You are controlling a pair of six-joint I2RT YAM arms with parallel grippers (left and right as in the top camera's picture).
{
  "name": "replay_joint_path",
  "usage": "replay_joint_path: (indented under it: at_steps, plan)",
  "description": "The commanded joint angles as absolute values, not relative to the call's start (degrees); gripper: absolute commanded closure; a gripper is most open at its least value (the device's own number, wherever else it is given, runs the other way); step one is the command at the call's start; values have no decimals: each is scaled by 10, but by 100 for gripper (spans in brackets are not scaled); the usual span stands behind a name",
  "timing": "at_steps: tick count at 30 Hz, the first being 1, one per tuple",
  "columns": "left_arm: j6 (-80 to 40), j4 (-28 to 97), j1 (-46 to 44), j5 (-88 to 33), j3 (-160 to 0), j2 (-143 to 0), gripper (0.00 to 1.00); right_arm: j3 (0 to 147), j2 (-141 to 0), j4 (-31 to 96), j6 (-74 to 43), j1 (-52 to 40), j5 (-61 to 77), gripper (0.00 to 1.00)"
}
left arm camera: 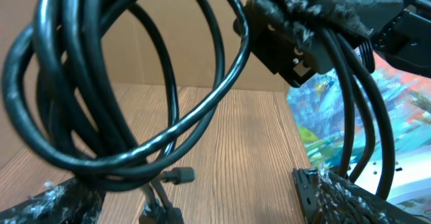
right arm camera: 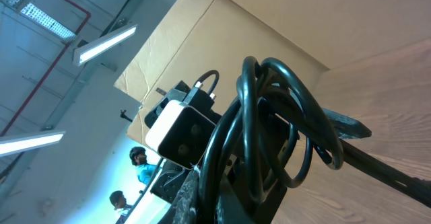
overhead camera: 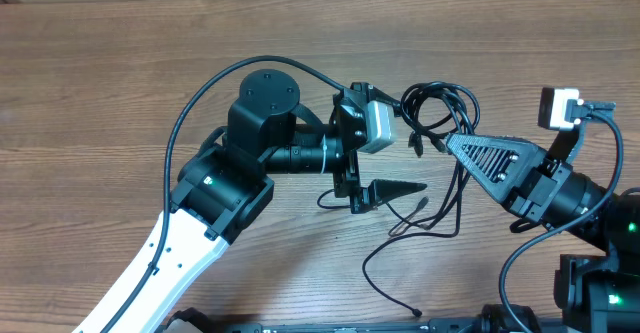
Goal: Untangle cables
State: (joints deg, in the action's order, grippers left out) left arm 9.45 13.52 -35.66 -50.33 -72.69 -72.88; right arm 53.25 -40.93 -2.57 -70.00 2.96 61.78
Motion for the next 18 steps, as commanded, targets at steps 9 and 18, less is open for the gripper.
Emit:
replay_joint_path:
  at_steps: [9, 18]
  plan:
    - [103, 127, -361, -514, -732, -739, 12, 544, -406, -79, -768, 30, 639, 96]
    - [101, 90, -361, -541, -732, -744, 15, 544, -406, -87, -780, 30, 642, 96]
